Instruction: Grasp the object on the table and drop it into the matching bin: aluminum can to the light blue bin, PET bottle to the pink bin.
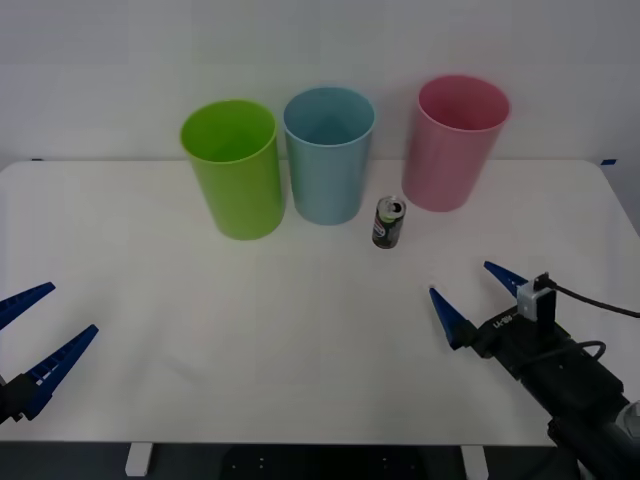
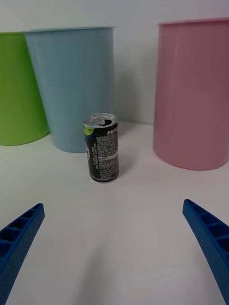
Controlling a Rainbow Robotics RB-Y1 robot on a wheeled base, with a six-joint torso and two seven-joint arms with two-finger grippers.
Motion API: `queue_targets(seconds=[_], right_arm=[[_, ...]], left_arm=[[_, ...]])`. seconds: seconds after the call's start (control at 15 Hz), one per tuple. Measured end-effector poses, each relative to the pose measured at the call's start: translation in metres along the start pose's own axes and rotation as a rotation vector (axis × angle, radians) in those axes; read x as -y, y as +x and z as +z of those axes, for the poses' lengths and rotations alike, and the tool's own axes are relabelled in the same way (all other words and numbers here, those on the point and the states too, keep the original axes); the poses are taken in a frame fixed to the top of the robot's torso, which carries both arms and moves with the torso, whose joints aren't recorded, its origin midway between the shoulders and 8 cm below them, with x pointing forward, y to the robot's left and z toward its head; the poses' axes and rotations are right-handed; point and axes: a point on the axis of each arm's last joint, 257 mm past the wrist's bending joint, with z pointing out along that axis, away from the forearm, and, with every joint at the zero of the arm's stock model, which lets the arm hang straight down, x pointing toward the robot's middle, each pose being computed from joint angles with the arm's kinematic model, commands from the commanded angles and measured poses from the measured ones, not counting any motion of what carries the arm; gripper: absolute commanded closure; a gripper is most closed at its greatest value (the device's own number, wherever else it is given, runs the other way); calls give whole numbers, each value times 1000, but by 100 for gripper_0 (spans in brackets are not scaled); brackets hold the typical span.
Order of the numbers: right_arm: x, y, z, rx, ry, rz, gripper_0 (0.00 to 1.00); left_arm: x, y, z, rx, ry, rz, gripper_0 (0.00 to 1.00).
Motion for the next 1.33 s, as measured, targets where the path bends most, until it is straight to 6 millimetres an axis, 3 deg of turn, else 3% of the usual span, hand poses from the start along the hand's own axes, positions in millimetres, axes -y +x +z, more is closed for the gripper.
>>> queue_targets(seconds=[1.33], right_arm=[[-19, 14, 107, -55, 37, -17, 0]], left_arm=[[0, 0, 0, 0, 0, 0, 0]])
